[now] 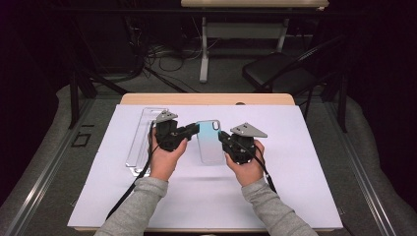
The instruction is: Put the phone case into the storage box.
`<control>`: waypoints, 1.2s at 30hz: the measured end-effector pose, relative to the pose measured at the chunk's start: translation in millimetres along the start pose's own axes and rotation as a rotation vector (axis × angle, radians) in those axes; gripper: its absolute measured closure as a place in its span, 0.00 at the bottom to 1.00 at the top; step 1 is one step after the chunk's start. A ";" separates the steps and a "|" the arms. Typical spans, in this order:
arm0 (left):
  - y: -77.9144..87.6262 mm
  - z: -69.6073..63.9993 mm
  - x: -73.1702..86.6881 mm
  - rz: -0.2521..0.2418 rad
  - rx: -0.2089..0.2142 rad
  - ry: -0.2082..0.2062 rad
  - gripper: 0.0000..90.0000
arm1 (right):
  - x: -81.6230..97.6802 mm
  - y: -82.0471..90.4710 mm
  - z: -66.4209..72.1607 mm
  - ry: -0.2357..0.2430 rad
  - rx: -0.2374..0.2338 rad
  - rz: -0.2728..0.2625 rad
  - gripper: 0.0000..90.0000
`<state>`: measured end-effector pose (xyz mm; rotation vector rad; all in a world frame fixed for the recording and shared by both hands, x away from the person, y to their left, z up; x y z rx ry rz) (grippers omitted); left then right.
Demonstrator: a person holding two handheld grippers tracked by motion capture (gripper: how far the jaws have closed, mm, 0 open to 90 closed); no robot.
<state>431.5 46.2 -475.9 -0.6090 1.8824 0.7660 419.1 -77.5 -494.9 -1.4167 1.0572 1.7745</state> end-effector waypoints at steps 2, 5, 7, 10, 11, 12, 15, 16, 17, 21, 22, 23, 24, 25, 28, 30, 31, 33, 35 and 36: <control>0.1 0.1 0.0 0.001 0.001 -0.001 0.91 | 0.0 0.0 -0.2 0.004 0.000 -0.001 0.95; 0.2 0.1 0.0 -0.001 0.000 -0.001 0.91 | 0.1 0.1 -0.2 0.000 0.000 0.001 0.95; 0.1 -0.1 -0.1 -0.003 -0.002 0.000 0.91 | 0.0 0.1 -0.3 0.001 0.001 0.000 0.95; 0.0 -0.2 -0.3 -0.006 -0.002 -0.004 0.92 | 0.1 0.2 -0.7 0.000 0.002 0.001 0.95; 0.0 -0.3 -0.3 -0.007 -0.001 -0.004 0.92 | 0.1 0.2 -0.9 0.001 0.001 0.001 0.95; 0.0 -0.3 -0.3 -0.007 -0.001 -0.004 0.92 | 0.1 0.3 -0.9 0.000 0.001 0.001 0.95; 0.1 -0.2 -0.2 -0.006 -0.003 -0.002 0.92 | 0.2 0.3 -0.9 -0.001 0.001 0.002 0.95; 0.1 -0.3 -0.3 -0.008 -0.002 -0.003 0.92 | 0.1 0.2 -0.8 0.000 0.001 0.000 0.95; 0.1 -0.2 -0.3 -0.007 -0.003 -0.004 0.92 | 0.0 0.2 -0.8 0.001 0.001 0.000 0.95; 0.4 -0.1 -0.1 -0.005 -0.003 0.001 0.93 | 0.2 0.2 -0.6 -0.002 0.001 0.001 0.95; 0.4 -0.1 -0.1 -0.005 -0.002 0.002 0.93 | 0.1 0.2 -0.6 -0.001 0.001 0.000 0.95; 0.3 -0.1 -0.1 -0.005 -0.001 0.004 0.93 | 0.1 0.2 -0.6 -0.001 0.001 0.000 0.95; 0.3 -0.1 -0.1 -0.005 -0.002 0.004 0.93 | 0.2 0.2 -0.6 -0.001 0.001 0.001 0.95; 0.4 -0.1 -0.1 -0.005 -0.002 0.003 0.93 | 0.2 0.2 -0.6 -0.002 0.001 0.001 0.95; 0.4 -0.2 -0.3 -0.006 0.001 0.006 0.93 | 0.1 0.2 -0.8 -0.002 0.001 0.000 0.95; 0.5 -0.3 -0.6 -0.009 -0.001 0.004 0.93 | -0.1 0.3 -0.9 -0.001 0.000 -0.001 0.95; 0.5 -0.5 -0.6 -0.009 -0.001 0.004 0.93 | -0.2 0.2 -0.9 -0.001 0.000 -0.002 0.95; 0.5 -0.5 -0.5 -0.008 0.000 0.006 0.93 | -0.1 0.3 -1.0 -0.002 -0.001 -0.001 0.95; 0.7 -0.3 -0.4 -0.005 0.001 0.012 0.93 | -0.1 0.1 -1.1 -0.002 -0.002 -0.001 0.95; 0.9 -0.2 -0.3 -0.004 0.001 0.013 0.93 | 0.0 0.1 -1.0 -0.004 -0.002 -0.001 0.95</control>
Point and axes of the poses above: each handheld gripper's, and its own axes: y roughly backward along the jaws, x roughly out of its underside, z roughly to its left, the point moved 9 cm from there along -y, roughly forward along the jaws, and after that the axes turned 11 degrees about -z, right-handed, at the moved point
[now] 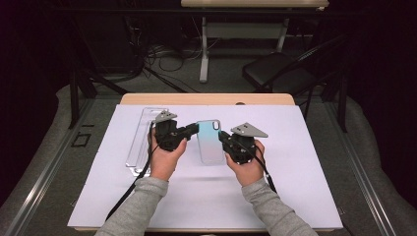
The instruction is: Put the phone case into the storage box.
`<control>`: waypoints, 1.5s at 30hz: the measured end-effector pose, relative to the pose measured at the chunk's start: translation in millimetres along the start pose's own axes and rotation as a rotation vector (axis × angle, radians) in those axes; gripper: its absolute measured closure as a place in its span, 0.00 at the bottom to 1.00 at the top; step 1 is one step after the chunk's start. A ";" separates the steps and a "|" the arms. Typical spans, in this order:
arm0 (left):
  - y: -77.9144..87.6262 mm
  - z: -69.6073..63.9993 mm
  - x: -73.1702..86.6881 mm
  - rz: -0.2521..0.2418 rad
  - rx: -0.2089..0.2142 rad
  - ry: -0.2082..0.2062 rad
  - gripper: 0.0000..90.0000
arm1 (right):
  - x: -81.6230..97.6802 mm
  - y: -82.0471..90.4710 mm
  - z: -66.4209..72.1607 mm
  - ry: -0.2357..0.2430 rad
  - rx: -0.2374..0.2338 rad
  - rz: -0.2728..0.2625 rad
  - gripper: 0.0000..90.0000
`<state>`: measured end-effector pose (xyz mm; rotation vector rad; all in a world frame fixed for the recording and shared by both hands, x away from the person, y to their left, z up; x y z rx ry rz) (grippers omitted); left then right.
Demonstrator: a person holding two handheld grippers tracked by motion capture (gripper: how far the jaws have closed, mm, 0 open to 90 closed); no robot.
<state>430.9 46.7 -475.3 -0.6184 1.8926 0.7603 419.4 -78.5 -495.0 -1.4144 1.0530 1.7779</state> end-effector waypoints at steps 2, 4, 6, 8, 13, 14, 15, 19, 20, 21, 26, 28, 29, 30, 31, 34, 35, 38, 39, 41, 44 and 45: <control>0.2 0.1 -0.1 0.000 -0.001 -0.002 0.93 | 0.1 -0.2 0.3 -0.001 -0.001 -0.001 0.95; 0.3 0.2 -0.2 0.000 0.000 -0.001 0.93 | 0.1 -0.4 0.4 -0.002 -0.001 -0.002 0.95; 0.4 0.1 -0.3 0.000 -0.001 -0.002 0.93 | 0.0 -0.4 0.5 -0.002 -0.002 -0.002 0.95; 0.5 0.1 -0.3 0.000 -0.003 -0.003 0.93 | -0.1 -0.4 0.6 -0.004 -0.001 -0.003 0.95; 0.3 0.0 -0.4 -0.002 -0.002 -0.002 0.93 | -0.1 -0.7 0.6 -0.004 -0.004 -0.005 0.95; 0.3 0.1 -0.4 -0.002 -0.002 -0.002 0.93 | -0.1 -0.7 0.5 -0.003 -0.004 -0.005 0.95; 0.3 0.2 -0.3 -0.001 -0.004 -0.002 0.93 | 0.1 -0.5 0.6 -0.005 -0.005 -0.002 0.95; 0.3 0.2 -0.3 -0.001 -0.003 -0.002 0.93 | 0.3 -0.7 0.6 -0.005 -0.006 -0.001 0.95; 0.3 0.2 -0.3 -0.002 -0.003 -0.002 0.93 | 0.3 -0.8 0.6 -0.005 -0.007 -0.001 0.94; 0.3 0.2 -0.3 -0.002 -0.004 -0.002 0.93 | 0.3 -0.8 0.7 -0.005 -0.007 -0.001 0.94; 0.6 0.4 -0.3 -0.001 -0.003 -0.004 0.93 | 0.4 -1.1 0.9 -0.008 -0.008 -0.001 0.94; 0.6 0.4 -0.3 -0.001 -0.004 -0.003 0.93 | 0.4 -1.0 1.1 -0.009 -0.009 -0.002 0.94; 0.6 0.4 -0.3 -0.002 -0.005 -0.004 0.94 | 0.4 -1.1 1.1 -0.009 -0.009 -0.001 0.94; 0.6 0.4 -0.2 -0.001 -0.004 -0.004 0.93 | 0.4 -1.4 1.0 -0.009 -0.011 -0.003 0.94; 0.6 0.5 -0.2 -0.001 -0.005 -0.004 0.94 | 0.7 -1.2 1.0 -0.009 -0.011 0.000 0.94; 0.6 0.5 -0.2 -0.001 -0.003 -0.003 0.94 | 0.8 -1.3 0.9 -0.009 -0.012 0.001 0.94; 0.7 0.6 -0.2 0.001 -0.003 -0.003 0.94 | 0.9 -1.2 0.9 -0.011 -0.013 0.000 0.94; 0.5 0.9 -0.3 0.001 -0.001 -0.004 0.94 | 0.9 -1.2 0.9 -0.010 -0.014 0.001 0.94; 0.4 1.0 -0.3 0.000 -0.001 -0.003 0.94 | 0.9 -1.3 0.9 -0.009 -0.015 0.002 0.94; 0.5 1.1 -0.4 0.001 -0.001 -0.003 0.94 | 0.9 -1.3 1.0 -0.009 -0.016 0.001 0.94; 0.6 1.2 -0.5 0.001 -0.002 -0.003 0.94 | 0.6 -1.5 1.2 -0.011 -0.017 -0.002 0.93; 0.6 1.3 -0.5 0.000 -0.002 -0.002 0.94 | 0.9 -1.3 1.2 -0.011 -0.017 0.001 0.93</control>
Point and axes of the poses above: each handheld gripper's, and its own axes: y roughly backward along the jaws, x roughly out of its underside, z roughly to its left, the point moved 9 cm from there along -y, roughly forward along the jaws, and after that the axes turned 11 degrees about -z, right-handed, at the moved point
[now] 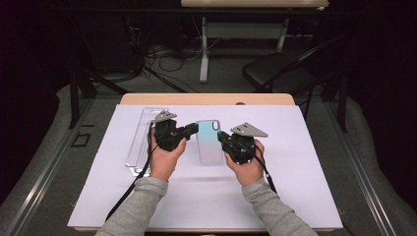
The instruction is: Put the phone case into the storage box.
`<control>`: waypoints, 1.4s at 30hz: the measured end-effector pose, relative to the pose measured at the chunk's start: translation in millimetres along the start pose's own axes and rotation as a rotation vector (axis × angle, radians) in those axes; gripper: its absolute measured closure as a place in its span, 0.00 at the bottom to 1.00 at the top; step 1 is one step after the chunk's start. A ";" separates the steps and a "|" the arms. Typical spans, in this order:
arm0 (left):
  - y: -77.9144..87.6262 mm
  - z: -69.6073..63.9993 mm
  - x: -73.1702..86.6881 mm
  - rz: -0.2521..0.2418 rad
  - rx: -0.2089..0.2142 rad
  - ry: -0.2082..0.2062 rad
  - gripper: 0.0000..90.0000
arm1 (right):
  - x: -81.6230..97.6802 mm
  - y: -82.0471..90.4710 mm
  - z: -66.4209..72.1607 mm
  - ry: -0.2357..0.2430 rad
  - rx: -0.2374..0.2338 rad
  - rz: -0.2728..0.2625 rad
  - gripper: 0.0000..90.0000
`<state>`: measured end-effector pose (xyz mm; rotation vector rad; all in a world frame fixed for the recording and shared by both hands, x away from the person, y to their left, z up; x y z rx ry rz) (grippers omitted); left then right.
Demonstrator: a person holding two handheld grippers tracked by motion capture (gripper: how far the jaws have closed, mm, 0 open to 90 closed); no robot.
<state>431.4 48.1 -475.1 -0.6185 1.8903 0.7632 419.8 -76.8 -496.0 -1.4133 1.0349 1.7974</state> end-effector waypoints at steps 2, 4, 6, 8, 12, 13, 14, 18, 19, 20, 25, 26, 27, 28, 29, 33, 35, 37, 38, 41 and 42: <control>0.1 0.0 -0.1 -0.001 0.000 -0.001 0.94 | -0.2 -0.1 0.3 -0.001 -0.001 -0.002 0.93; 0.1 -0.2 -0.2 -0.002 0.000 0.002 0.94 | -0.4 0.0 0.4 -0.002 -0.001 -0.004 0.93; 0.1 -0.3 -0.3 -0.003 0.000 0.002 0.94 | -0.5 0.0 0.4 0.000 -0.003 -0.005 0.93; 0.1 -0.1 -0.1 -0.001 0.001 -0.001 0.94 | -0.4 0.0 0.3 0.000 -0.004 -0.004 0.93; 0.0 -0.3 -0.1 -0.002 0.001 0.001 0.94 | -0.3 0.2 0.4 -0.002 -0.004 -0.002 0.93; 0.0 -0.4 -0.1 -0.002 0.001 0.001 0.94 | -0.3 0.1 0.4 -0.002 -0.004 -0.004 0.93; 0.0 -0.4 -0.1 -0.002 0.001 0.000 0.94 | -0.4 0.0 0.3 -0.001 -0.004 -0.004 0.92; 0.1 -0.6 0.0 -0.002 0.003 0.001 0.94 | -0.4 0.1 0.5 -0.002 -0.005 -0.005 0.92; 0.1 -0.7 0.0 -0.002 0.004 0.001 0.94 | -0.4 0.1 0.6 -0.003 -0.006 -0.005 0.91; 0.1 -0.8 0.0 -0.002 0.004 0.000 0.94 | -0.5 0.1 0.7 -0.003 -0.007 -0.006 0.91; 0.3 -0.9 -0.4 -0.004 0.007 0.003 0.94 | -0.6 0.0 1.2 -0.006 -0.011 -0.007 0.89; 0.4 -0.9 -0.7 -0.006 0.006 0.003 0.94 | -0.7 0.1 1.1 -0.004 -0.011 -0.008 0.89; 0.4 -0.8 -0.9 -0.007 0.006 0.004 0.94 | -0.8 0.0 0.9 -0.003 -0.012 -0.009 0.88; 0.6 -0.7 -1.1 -0.007 0.007 0.006 0.94 | -0.7 -0.2 0.8 -0.004 -0.013 -0.009 0.86; 0.7 -0.6 -1.4 -0.009 0.007 0.005 0.94 | -0.7 -0.3 0.7 -0.003 -0.016 -0.008 0.86; 0.9 0.3 -1.6 -0.008 0.006 0.004 0.94 | -0.2 -0.2 0.5 -0.013 -0.022 -0.003 0.83; 1.0 0.6 -1.6 -0.007 0.007 0.004 0.94 | -0.3 0.0 0.6 -0.014 -0.025 -0.004 0.82; 1.2 0.6 -1.7 -0.008 0.007 0.004 0.94 | -0.2 0.0 0.8 -0.013 -0.027 -0.003 0.82; 1.2 0.6 -1.8 -0.008 0.006 0.003 0.94 | -0.2 0.0 1.4 -0.015 -0.030 -0.003 0.81; 1.3 1.1 -2.0 -0.009 0.005 0.003 0.94 | -0.6 0.3 2.2 -0.015 -0.031 -0.009 0.79; 1.5 1.4 -2.2 -0.009 0.003 0.002 0.94 | -0.8 0.6 2.3 -0.014 -0.033 -0.010 0.78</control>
Point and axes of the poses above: each handheld gripper's, and its own axes: y roughly backward along the jaws, x roughly out of its underside, z roughly to its left, the point moved 9 cm from there along -y, roughly forward along the jaws, and after that the axes turned 11 degrees about -z, right-handed, at the moved point
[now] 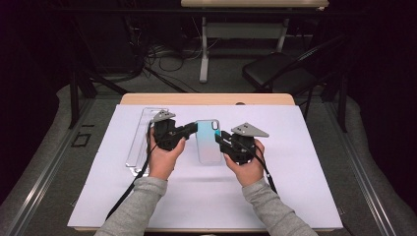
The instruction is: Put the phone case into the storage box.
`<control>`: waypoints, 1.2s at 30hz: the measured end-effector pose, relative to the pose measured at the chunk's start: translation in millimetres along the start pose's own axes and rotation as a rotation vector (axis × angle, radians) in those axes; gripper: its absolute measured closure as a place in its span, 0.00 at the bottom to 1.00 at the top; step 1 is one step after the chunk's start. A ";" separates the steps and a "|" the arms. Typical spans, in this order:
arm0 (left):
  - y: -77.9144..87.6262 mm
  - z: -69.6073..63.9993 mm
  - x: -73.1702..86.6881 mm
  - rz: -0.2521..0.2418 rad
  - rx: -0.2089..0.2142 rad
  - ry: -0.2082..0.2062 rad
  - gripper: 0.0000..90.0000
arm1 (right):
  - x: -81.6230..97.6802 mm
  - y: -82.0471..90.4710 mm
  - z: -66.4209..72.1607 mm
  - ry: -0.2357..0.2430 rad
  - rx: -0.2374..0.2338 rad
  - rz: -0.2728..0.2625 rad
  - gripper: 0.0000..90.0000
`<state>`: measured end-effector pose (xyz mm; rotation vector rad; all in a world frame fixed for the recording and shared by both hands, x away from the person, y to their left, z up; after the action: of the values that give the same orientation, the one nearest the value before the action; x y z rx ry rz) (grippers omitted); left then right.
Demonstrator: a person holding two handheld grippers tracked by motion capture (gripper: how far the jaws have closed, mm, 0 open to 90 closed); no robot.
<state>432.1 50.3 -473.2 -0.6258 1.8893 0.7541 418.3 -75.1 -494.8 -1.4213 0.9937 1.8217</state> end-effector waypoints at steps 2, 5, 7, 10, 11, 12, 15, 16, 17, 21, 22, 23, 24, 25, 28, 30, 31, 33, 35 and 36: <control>0.3 0.4 -0.7 -0.002 0.001 -0.002 0.94 | -1.1 0.2 0.6 -0.002 -0.006 -0.011 0.75; 1.2 0.9 -1.7 -0.003 -0.001 -0.001 0.94 | -2.7 1.3 1.6 -0.004 -0.011 -0.021 0.72; 1.4 1.7 -2.5 -0.008 -0.002 -0.002 0.94 | -3.3 2.4 2.4 -0.001 -0.017 -0.020 0.70; 2.0 2.6 -3.4 -0.011 -0.005 -0.002 0.94 | -4.4 3.2 3.4 0.003 -0.025 -0.026 0.67; 2.2 3.1 -3.8 -0.011 -0.006 -0.005 0.94 | -5.0 3.4 3.5 0.006 -0.027 -0.030 0.67; 2.6 3.6 -4.0 -0.009 -0.009 -0.006 0.94 | -5.7 3.4 3.6 0.008 -0.032 -0.035 0.66; 3.2 4.8 -5.0 -0.012 -0.013 -0.007 0.94 | -6.2 4.2 3.8 0.007 -0.045 -0.028 0.64; 3.3 5.3 -5.4 -0.014 -0.015 -0.008 0.94 | -6.2 4.4 4.2 0.001 -0.045 -0.025 0.63; 3.6 5.6 -5.7 -0.014 -0.015 -0.007 0.94 | -6.6 4.6 4.2 0.001 -0.047 -0.026 0.62; 4.4 7.2 -6.8 -0.018 -0.019 -0.011 0.94 | -8.2 5.4 5.7 0.026 -0.057 -0.029 0.59; 4.7 7.4 -7.2 -0.019 -0.020 -0.011 0.94 | -8.3 5.3 6.1 0.029 -0.057 -0.028 0.59; 5.1 7.6 -7.6 -0.021 -0.021 -0.010 0.94 | -8.2 5.3 6.6 0.031 -0.061 -0.027 0.59; 5.6 8.0 -8.0 -0.021 -0.023 -0.013 0.94 | -8.0 5.3 7.4 0.029 -0.065 -0.024 0.58; 5.8 8.2 -8.3 -0.023 -0.024 -0.012 0.94 | -7.9 5.0 8.0 0.033 -0.070 -0.023 0.58; 6.5 9.1 -9.0 -0.024 -0.026 -0.015 0.94 | -7.4 4.3 9.9 0.046 -0.085 -0.019 0.57; 7.0 9.7 -9.5 -0.025 -0.027 -0.016 0.94 | -6.5 4.0 10.5 0.060 -0.089 -0.013 0.57; 7.2 10.0 -9.9 -0.027 -0.025 -0.017 0.94 | -6.3 3.9 10.7 0.063 -0.088 -0.012 0.57; 7.5 10.5 -10.6 -0.030 -0.027 -0.018 0.94 | -6.5 3.7 11.5 0.063 -0.091 -0.014 0.57; 8.0 10.9 -10.7 -0.028 -0.029 -0.016 0.94 | -6.6 3.5 11.4 0.063 -0.088 -0.013 0.57; 8.2 11.4 -11.0 -0.029 -0.028 -0.020 0.94 | -6.5 3.3 11.0 0.066 -0.086 -0.012 0.57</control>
<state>437.5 65.3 -465.1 -0.6593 1.8508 0.7669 411.5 -67.6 -486.4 -1.5447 0.9466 1.8391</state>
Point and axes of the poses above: each handheld gripper's, and its own axes: y roughly backward along the jaws, x roughly out of its underside, z roughly to its left, the point moved 9 cm from there along -y, roughly forward along the jaws, and after that the axes turned 11 degrees about -z, right-handed, at the moved point
